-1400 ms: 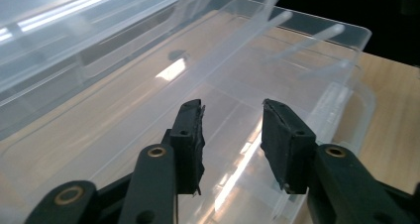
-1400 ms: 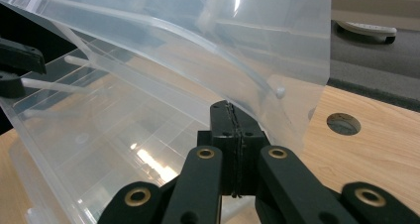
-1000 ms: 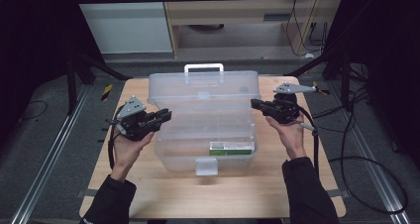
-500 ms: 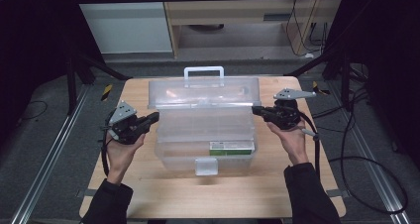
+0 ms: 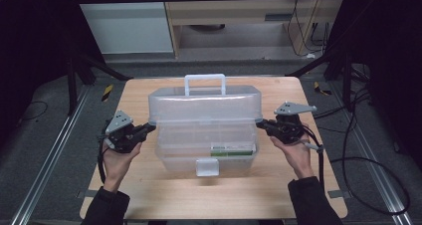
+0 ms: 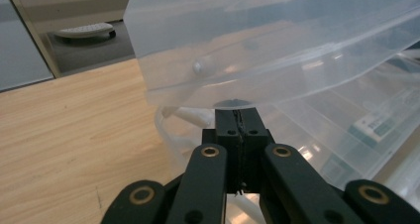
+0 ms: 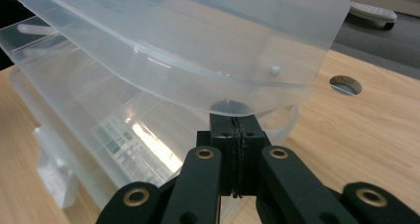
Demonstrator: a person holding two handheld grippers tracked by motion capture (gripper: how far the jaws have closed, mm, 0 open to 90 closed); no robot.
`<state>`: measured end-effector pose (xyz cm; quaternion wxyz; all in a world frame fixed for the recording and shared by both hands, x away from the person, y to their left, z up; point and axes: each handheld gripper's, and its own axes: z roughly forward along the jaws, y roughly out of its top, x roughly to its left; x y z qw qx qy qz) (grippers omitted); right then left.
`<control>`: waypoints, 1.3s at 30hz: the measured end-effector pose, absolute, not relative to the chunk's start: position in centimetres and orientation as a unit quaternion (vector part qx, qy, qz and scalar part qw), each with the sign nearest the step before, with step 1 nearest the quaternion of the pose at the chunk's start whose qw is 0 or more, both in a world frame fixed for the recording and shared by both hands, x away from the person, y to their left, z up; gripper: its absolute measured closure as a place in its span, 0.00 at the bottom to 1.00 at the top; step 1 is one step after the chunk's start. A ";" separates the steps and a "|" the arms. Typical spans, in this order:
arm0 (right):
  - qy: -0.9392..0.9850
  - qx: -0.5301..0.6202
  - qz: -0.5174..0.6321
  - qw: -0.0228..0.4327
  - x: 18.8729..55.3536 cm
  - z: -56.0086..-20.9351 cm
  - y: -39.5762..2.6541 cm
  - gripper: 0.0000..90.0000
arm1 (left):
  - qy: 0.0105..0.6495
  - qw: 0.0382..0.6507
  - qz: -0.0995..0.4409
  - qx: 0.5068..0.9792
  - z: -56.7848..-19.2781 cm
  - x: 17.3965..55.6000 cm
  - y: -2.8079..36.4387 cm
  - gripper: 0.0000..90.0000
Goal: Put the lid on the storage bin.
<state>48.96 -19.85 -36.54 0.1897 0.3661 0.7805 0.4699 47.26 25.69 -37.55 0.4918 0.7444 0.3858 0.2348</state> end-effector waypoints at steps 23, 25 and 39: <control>0.778 0.364 0.467 0.209 45.4 -39.7 -20.0 0.98 | 0.393 0.480 0.235 0.749 -40.7 45.3 26.1 0.99; 0.780 0.366 0.463 0.209 45.2 -39.9 -20.1 0.98 | 0.395 0.476 0.239 0.749 -40.9 45.1 26.0 0.99; 0.791 0.387 0.427 0.205 44.9 -42.0 -20.9 0.96 | 0.434 0.444 0.251 0.743 -43.0 45.5 26.8 0.99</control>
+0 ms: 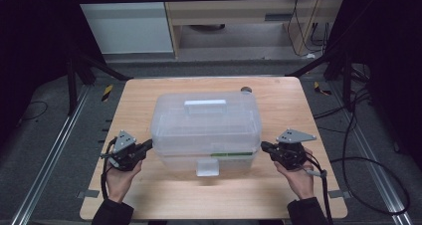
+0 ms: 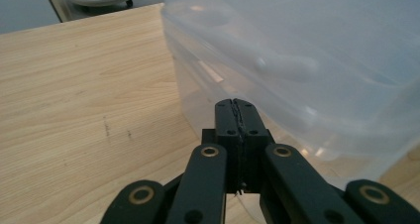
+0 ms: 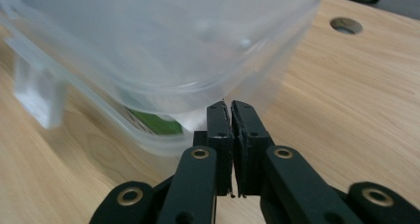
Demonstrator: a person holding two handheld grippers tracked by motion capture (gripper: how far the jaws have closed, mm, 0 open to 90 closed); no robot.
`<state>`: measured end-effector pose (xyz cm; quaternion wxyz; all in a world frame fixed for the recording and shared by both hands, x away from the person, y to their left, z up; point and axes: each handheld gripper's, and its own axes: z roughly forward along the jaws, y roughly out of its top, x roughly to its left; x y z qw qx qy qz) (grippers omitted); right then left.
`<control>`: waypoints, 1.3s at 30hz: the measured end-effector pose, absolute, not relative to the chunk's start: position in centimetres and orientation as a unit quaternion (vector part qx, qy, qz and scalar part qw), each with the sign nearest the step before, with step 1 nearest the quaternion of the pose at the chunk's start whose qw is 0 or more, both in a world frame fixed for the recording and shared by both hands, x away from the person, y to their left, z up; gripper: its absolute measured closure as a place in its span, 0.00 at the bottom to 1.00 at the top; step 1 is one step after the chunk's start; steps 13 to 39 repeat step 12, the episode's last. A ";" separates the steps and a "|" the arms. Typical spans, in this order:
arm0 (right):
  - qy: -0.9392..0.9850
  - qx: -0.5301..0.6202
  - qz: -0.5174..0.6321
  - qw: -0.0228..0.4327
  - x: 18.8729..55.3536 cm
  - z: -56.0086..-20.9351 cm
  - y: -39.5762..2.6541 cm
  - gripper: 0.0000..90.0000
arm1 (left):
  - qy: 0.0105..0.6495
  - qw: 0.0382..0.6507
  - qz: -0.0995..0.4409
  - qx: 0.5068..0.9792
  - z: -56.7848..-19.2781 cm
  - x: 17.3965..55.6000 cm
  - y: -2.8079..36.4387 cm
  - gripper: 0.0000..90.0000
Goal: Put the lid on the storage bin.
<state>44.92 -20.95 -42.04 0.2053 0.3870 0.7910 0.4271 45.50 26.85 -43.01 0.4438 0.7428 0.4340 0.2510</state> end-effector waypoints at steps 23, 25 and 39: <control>0.736 0.470 0.421 0.245 45.2 -43.7 -26.5 0.66 | 0.528 0.402 0.292 0.689 -45.7 46.4 31.5 0.64; 0.736 0.470 0.421 0.245 45.2 -43.7 -26.5 0.66 | 0.528 0.402 0.292 0.689 -45.7 46.4 31.5 0.64; 0.736 0.470 0.421 0.245 45.2 -43.7 -26.5 0.66 | 0.528 0.402 0.292 0.689 -45.7 46.4 31.5 0.64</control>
